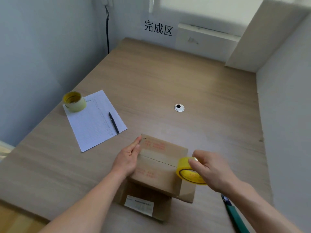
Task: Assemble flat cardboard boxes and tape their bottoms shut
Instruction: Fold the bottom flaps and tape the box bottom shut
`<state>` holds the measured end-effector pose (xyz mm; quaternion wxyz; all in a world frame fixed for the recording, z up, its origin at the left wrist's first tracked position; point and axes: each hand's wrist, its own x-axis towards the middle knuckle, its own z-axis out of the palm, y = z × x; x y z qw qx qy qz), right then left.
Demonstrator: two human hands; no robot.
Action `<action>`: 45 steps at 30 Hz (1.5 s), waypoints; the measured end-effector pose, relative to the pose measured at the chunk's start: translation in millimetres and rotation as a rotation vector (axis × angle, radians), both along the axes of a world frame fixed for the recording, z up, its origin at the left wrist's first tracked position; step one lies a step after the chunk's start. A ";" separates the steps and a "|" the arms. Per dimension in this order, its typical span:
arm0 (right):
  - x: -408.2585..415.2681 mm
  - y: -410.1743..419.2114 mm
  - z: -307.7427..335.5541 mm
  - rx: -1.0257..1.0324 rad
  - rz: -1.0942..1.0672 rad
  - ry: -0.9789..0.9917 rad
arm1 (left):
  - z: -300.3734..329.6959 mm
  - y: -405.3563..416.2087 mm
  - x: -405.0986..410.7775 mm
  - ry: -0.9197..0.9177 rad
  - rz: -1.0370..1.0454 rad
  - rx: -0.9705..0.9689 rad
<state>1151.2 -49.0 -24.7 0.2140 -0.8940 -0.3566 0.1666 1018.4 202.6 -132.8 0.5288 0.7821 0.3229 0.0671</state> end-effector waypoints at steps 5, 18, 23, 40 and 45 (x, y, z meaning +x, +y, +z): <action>-2.7 -14.7 -10.2 -0.209 -0.031 -0.124 | -1.2 0.0 0.7 0.017 -0.012 0.003; -1.9 -22.3 -77.4 -0.205 -0.196 0.315 | 8.6 8.2 5.5 0.205 -0.130 0.219; -2.9 -6.1 -63.4 -0.166 0.076 0.225 | 29.1 20.0 36.4 0.391 -0.342 0.475; -76.7 19.8 -74.1 -0.026 -0.361 0.131 | 14.1 -20.7 39.2 0.166 -0.961 0.956; -73.7 26.2 -69.5 -0.059 -0.413 0.111 | 20.7 -22.3 -16.4 -0.174 -0.876 0.864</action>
